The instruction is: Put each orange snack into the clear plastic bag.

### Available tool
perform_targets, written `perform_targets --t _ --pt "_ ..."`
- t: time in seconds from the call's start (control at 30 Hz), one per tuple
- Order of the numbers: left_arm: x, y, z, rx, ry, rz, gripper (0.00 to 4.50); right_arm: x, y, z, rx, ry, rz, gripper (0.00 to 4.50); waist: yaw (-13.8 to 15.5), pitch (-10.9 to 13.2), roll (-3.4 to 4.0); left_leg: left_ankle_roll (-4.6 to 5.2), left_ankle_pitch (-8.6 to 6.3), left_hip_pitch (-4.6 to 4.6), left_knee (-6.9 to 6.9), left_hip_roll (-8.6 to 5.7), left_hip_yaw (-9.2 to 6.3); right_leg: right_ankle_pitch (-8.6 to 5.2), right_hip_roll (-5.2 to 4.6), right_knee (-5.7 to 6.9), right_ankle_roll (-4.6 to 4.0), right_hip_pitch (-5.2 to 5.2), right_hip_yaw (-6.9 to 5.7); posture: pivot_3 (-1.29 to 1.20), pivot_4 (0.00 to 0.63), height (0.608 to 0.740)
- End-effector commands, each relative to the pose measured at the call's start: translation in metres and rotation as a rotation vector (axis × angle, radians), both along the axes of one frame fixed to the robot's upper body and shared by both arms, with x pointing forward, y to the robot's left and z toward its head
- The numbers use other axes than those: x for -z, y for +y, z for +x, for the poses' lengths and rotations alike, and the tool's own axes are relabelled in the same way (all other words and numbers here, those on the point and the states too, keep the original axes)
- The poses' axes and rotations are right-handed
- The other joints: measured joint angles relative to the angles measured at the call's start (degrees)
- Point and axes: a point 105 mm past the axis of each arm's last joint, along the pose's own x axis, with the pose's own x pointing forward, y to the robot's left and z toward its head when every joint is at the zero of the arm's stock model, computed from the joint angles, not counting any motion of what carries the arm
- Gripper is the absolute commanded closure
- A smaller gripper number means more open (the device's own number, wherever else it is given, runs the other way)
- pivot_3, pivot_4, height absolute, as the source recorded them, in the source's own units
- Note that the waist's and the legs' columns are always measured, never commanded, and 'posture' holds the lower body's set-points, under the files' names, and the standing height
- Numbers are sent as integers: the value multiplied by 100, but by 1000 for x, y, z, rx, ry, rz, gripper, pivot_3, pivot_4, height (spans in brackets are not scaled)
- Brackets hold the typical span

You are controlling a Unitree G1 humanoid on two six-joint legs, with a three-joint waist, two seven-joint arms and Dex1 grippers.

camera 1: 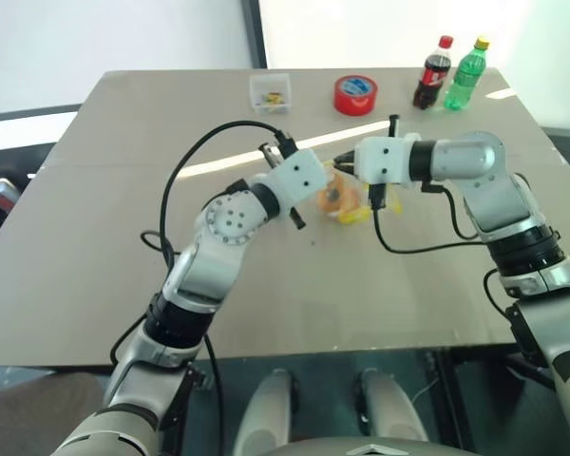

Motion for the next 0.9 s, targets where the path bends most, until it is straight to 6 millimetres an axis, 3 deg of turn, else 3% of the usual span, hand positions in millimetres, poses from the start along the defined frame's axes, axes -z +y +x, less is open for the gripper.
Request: perform_targets --t 0.03,0.23,0.43,0.7,0.9 --pt "-17 -5 -7 26 -77 -9 4500 -19 1 -1 -6 -70 16 4480 0 0 0 0 0 0 0 0 0 0 0 0 0 0 0 0 150 740" --pt "-13 7 -1 -34 -67 5 4500 -20 -16 4 56 -59 11 4480 0 0 0 0 0 0 0 0 0 0 0 0 0 0 0 0 150 740" --pt "-8 23 6 -98 -46 23 4500 -13 -51 14 180 -38 -37 4480 5 0 0 0 0 0 0 0 1 0 0 -1 0 0 0 0 150 740" --pt "-6 21 7 -93 -40 19 4500 -6 -95 21 346 -9 -111 4480 4 0 0 0 0 0 0 0 4 0 -1 -1 0 0 1 0 150 740" --pt "-4 18 7 -83 -35 18 4500 -4 -108 23 399 -5 -132 4480 -6 0 0 0 0 1 0 0 6 0 0 -1 0 0 2 0 150 740"
